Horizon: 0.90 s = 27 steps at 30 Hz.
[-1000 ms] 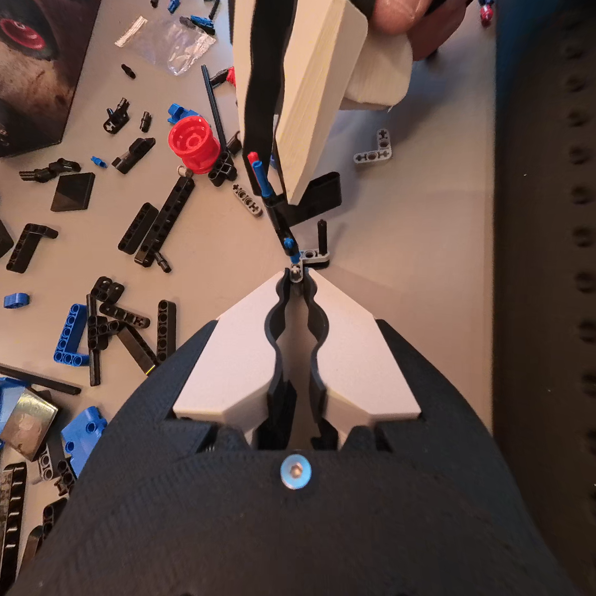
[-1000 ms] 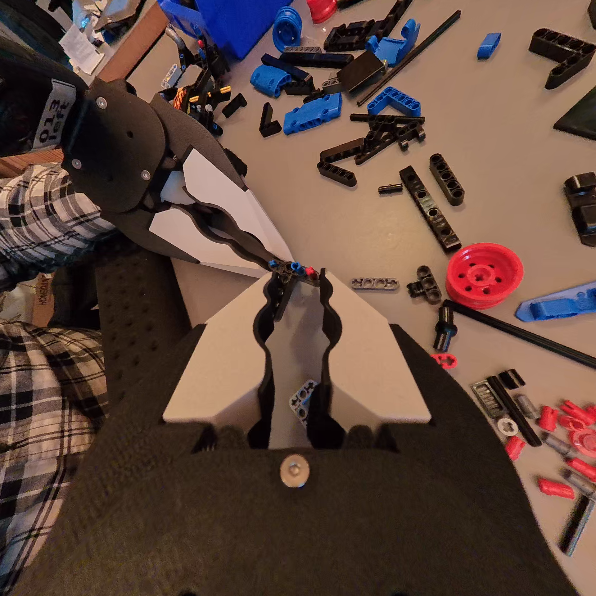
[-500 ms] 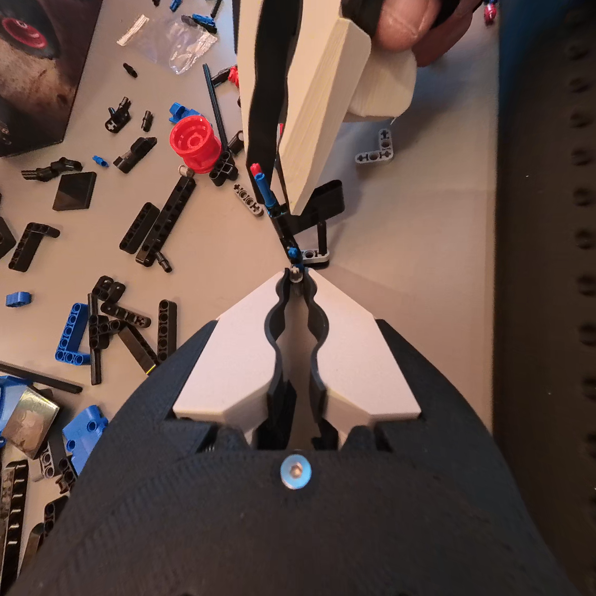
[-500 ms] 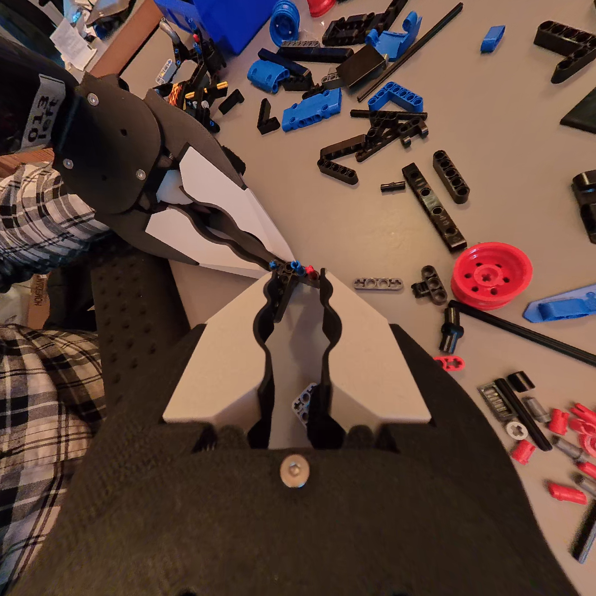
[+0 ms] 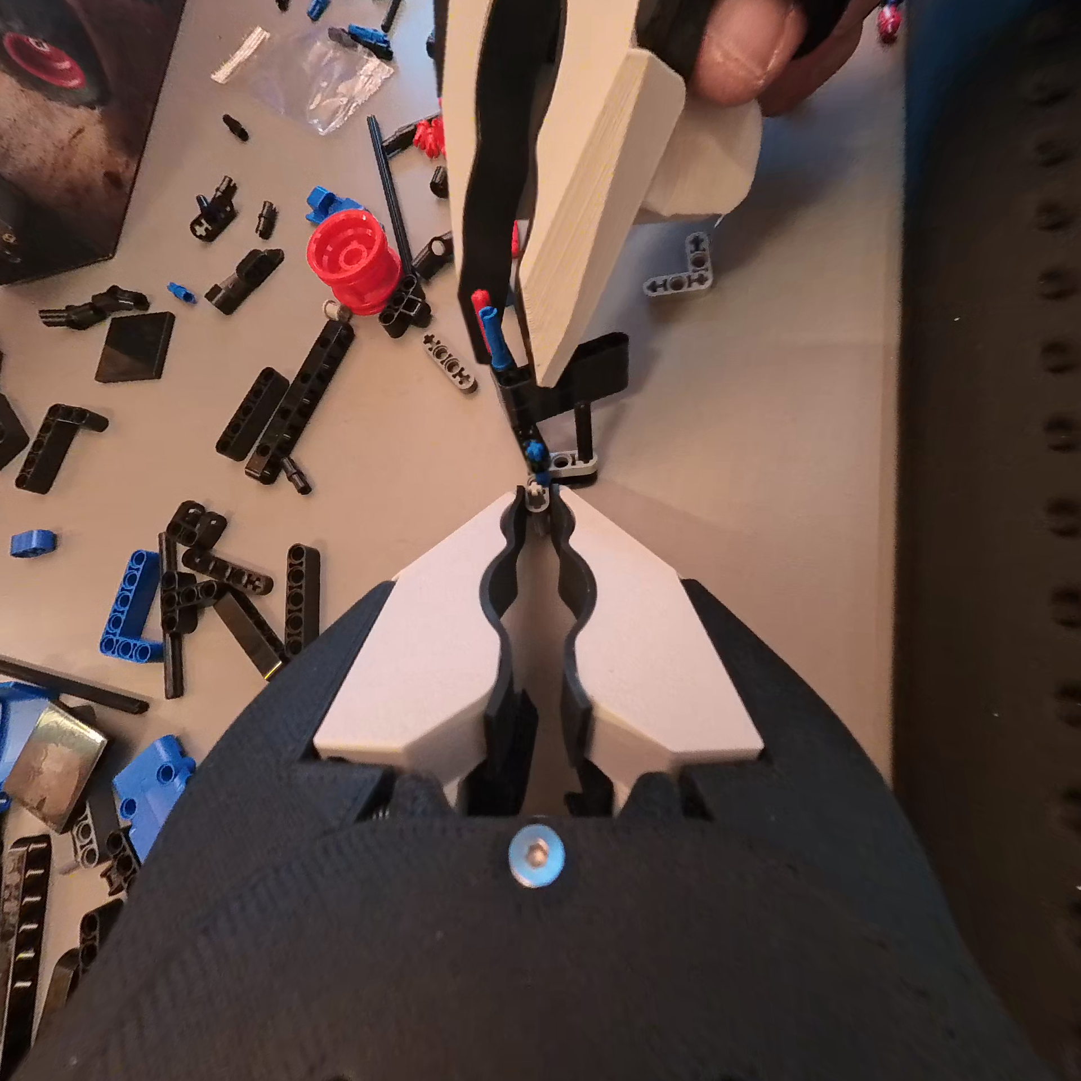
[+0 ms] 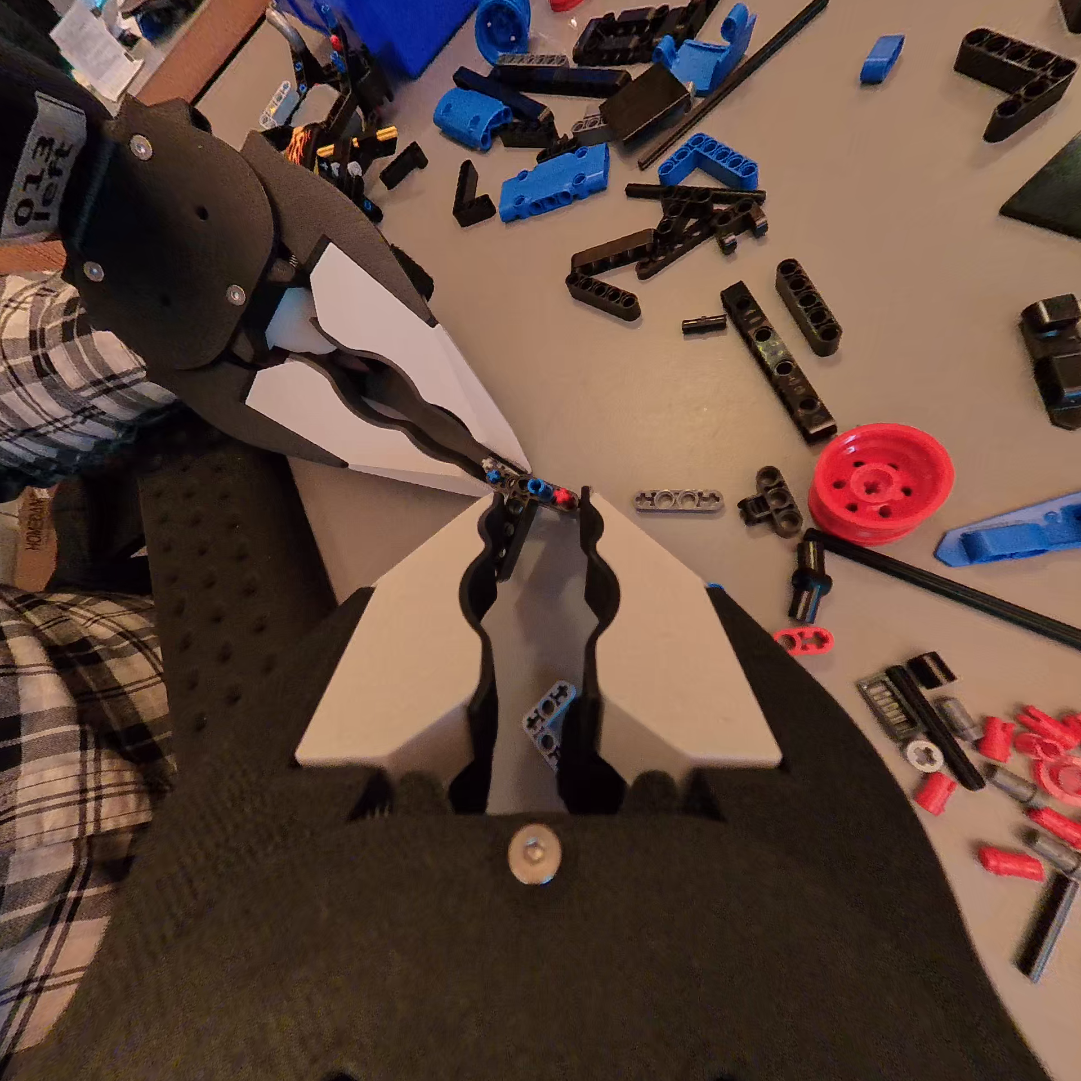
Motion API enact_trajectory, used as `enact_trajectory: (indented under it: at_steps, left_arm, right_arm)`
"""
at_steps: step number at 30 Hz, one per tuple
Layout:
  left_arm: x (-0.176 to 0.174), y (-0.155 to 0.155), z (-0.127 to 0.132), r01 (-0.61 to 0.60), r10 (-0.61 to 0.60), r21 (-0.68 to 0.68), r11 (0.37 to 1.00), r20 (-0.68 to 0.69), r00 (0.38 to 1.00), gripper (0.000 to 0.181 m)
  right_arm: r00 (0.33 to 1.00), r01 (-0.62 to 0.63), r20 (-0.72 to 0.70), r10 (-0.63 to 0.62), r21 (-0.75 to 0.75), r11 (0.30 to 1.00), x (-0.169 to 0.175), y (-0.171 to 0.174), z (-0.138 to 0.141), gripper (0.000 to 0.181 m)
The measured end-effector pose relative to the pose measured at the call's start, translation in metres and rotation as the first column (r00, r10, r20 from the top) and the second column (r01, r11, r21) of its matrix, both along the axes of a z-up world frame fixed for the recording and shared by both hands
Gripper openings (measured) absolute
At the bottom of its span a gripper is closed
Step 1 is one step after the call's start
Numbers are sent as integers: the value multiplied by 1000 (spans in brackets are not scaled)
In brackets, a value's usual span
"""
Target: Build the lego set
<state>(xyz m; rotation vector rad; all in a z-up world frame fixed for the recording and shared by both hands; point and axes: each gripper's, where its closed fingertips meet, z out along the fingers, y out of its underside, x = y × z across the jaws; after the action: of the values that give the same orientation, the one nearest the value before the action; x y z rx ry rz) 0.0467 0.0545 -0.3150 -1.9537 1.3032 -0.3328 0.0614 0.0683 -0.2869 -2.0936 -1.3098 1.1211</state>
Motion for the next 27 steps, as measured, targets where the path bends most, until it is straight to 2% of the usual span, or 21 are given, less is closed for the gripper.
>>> enact_trajectory:
  at_steps: [8,27]
  left_arm:
    - [0,0,0,-1,1,3,1000,-2,1000,5]
    - [0,0,1,-20,23,49,999,-54,998,5]
  right_arm:
    - [1000,12,16,-13,41,999,0,-1,0,24]
    - [997,79,22,-79,15,997,4,-3,-2,23]
